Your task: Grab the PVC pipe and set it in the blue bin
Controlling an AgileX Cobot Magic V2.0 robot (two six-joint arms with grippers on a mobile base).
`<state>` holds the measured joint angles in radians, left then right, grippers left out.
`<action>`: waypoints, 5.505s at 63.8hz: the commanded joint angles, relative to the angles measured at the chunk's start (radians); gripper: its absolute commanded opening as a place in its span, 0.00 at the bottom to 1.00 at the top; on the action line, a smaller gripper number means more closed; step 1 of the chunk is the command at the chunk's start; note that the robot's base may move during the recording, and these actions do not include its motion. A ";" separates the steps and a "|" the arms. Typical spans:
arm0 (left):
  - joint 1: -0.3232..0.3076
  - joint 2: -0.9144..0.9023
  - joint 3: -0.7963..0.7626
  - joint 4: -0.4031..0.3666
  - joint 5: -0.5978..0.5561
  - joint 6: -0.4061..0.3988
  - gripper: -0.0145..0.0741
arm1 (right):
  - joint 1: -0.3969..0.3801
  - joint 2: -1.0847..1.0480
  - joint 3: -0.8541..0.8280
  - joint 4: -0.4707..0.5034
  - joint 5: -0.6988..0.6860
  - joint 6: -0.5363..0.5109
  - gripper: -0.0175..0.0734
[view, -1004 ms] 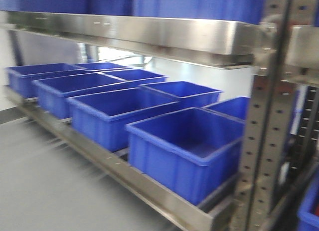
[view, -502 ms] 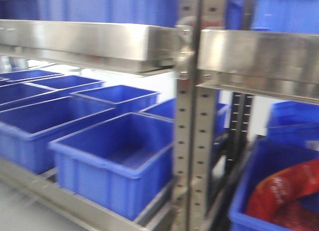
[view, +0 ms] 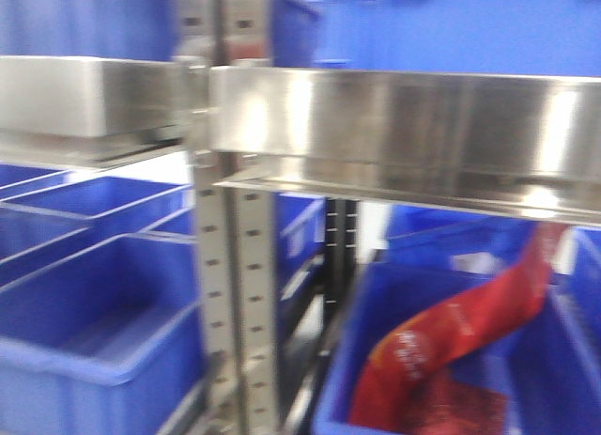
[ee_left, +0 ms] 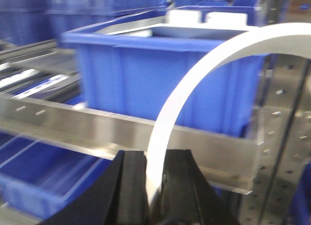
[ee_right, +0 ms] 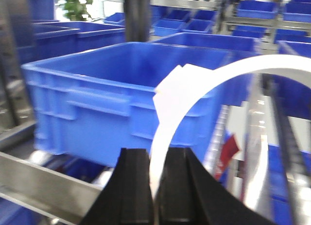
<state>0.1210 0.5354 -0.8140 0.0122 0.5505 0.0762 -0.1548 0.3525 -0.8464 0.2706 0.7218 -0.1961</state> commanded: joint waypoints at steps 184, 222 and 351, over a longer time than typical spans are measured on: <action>0.001 -0.004 0.001 -0.004 -0.022 -0.002 0.04 | 0.000 -0.004 0.000 -0.004 -0.023 -0.006 0.01; 0.001 -0.004 0.001 -0.004 -0.064 -0.002 0.04 | 0.000 -0.004 0.000 0.009 -0.033 -0.006 0.01; -0.557 0.592 -0.422 -0.226 -0.288 0.324 0.04 | 0.175 0.494 -0.201 0.623 -0.159 -0.525 0.01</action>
<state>-0.4258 1.0993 -1.2115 -0.2216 0.2981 0.3990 -0.0094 0.8257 -1.0376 0.8754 0.6190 -0.6966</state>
